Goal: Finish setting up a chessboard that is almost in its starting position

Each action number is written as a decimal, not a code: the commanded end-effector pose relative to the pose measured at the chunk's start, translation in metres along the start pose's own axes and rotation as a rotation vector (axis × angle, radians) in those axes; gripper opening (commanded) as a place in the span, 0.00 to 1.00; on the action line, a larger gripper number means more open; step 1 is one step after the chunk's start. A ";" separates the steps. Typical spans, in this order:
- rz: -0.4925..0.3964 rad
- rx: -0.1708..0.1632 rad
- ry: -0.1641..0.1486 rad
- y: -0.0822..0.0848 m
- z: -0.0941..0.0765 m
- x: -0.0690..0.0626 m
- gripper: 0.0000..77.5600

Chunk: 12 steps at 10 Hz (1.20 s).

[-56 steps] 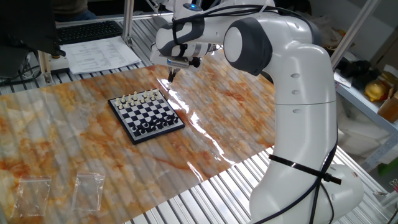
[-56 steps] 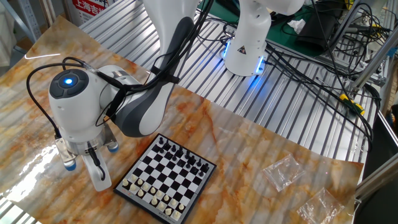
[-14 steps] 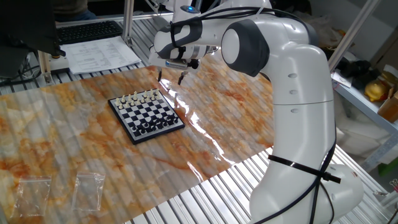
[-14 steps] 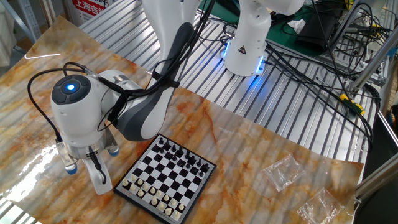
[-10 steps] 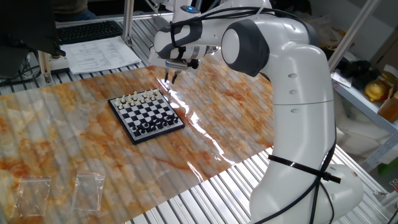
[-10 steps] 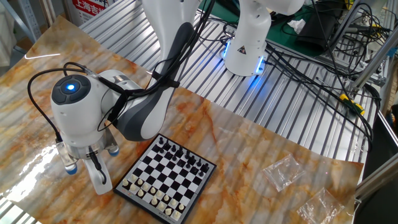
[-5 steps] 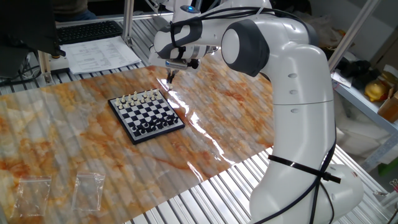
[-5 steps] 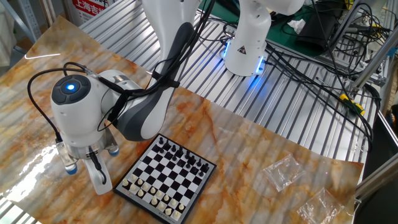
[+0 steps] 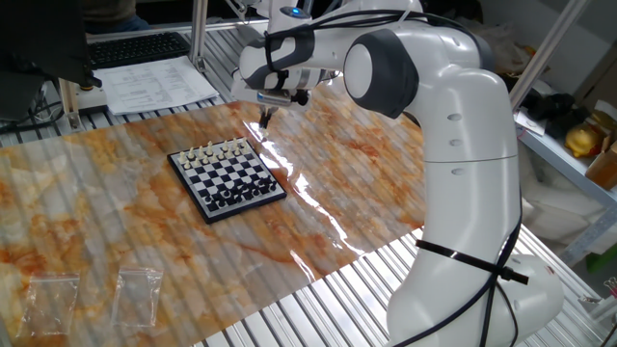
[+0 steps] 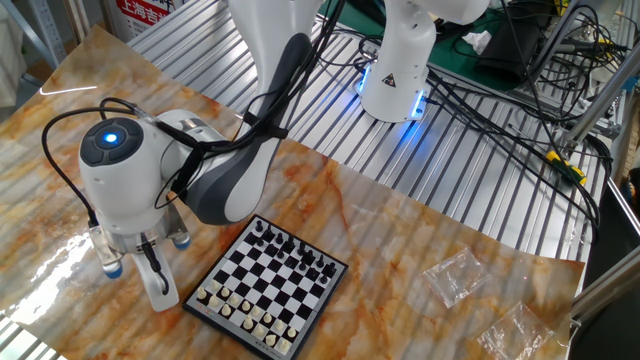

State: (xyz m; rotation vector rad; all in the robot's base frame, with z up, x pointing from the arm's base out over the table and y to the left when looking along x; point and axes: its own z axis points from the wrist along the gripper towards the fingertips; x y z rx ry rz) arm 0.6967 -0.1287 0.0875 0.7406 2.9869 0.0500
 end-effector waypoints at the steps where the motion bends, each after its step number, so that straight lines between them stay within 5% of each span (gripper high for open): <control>1: 0.015 -0.016 0.006 0.000 -0.007 -0.002 0.02; 12: 0.114 -0.089 0.051 0.025 -0.028 0.003 0.02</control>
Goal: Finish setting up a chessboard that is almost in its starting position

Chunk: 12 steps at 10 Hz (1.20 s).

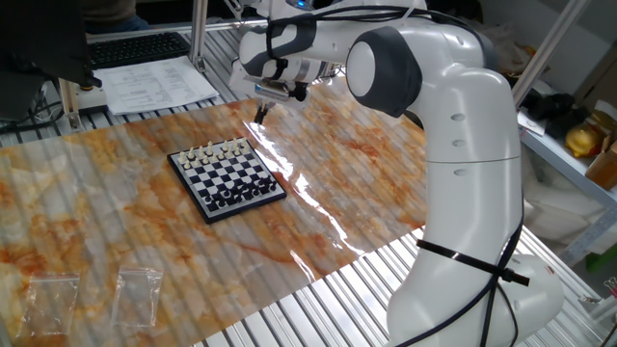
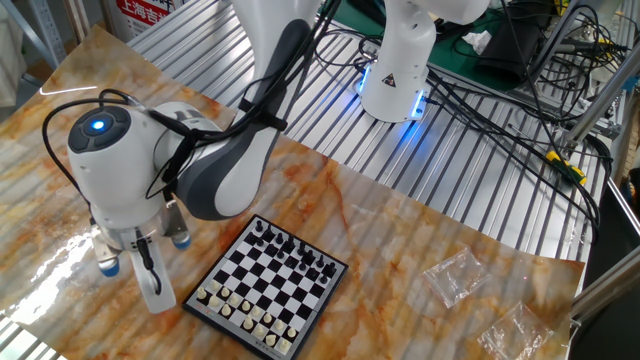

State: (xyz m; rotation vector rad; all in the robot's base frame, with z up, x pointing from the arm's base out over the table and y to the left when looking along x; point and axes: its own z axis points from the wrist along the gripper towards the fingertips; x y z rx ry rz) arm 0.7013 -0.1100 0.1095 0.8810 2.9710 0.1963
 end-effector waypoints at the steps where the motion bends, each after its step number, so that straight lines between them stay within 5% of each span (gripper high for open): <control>1: 0.043 -0.011 0.014 0.015 -0.013 0.002 0.02; 12: 0.163 -0.049 0.047 0.060 -0.023 0.042 0.02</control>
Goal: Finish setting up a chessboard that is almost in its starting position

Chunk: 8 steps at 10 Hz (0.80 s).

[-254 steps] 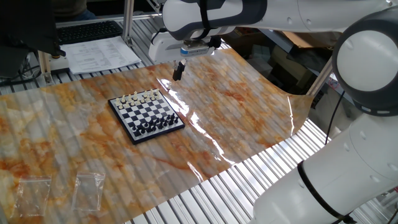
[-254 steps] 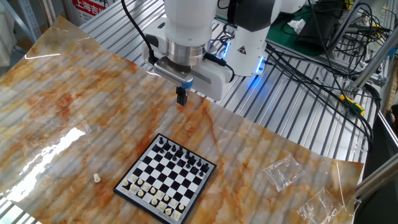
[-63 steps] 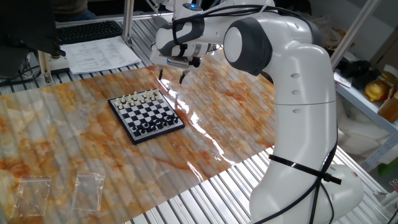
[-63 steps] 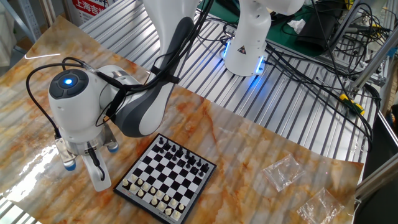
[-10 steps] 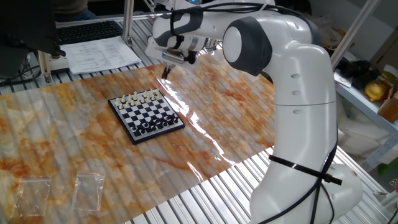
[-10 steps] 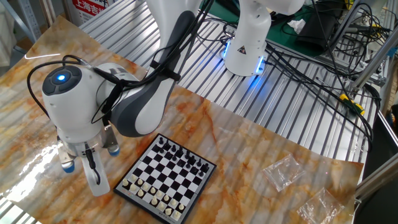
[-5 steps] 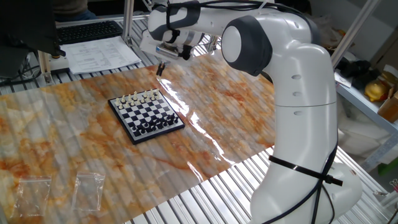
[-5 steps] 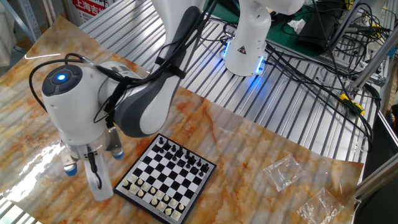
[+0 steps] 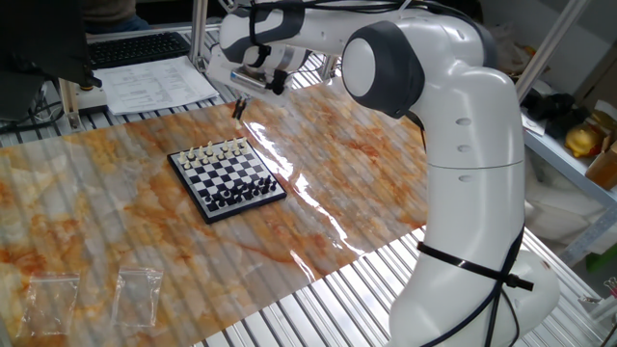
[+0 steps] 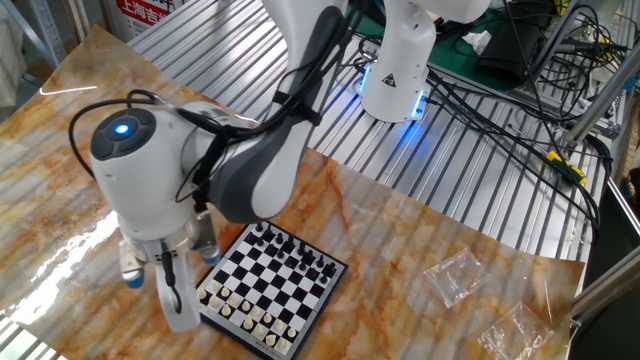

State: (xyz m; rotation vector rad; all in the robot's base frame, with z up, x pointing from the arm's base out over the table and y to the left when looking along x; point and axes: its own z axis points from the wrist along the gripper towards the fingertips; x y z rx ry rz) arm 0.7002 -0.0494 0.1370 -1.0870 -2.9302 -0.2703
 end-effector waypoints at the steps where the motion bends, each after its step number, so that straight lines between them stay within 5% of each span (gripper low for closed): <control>1: 0.040 -0.017 0.004 0.010 -0.001 0.014 0.02; 8: 0.093 -0.030 0.006 0.018 0.000 0.019 0.02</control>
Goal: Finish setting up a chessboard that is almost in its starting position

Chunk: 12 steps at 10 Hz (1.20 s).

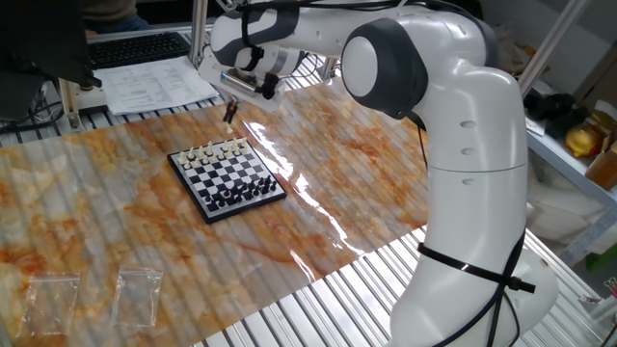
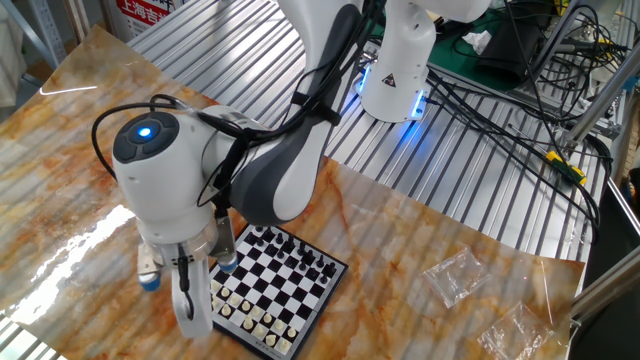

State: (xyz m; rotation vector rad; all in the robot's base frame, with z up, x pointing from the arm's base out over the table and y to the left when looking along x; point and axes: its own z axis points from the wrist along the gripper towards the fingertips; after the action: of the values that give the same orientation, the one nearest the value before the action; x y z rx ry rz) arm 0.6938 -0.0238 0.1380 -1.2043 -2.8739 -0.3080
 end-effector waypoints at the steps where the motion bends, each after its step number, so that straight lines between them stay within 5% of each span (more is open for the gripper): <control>1: 0.006 -0.008 0.002 0.004 -0.002 -0.003 0.02; 7: -0.113 0.019 0.010 0.004 -0.002 -0.003 0.02; 12: -0.121 -0.014 0.036 0.007 -0.003 0.003 0.02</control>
State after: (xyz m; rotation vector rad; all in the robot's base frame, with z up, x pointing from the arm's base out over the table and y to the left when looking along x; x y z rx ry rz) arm 0.6974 -0.0233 0.1387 -0.9977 -2.9340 -0.3321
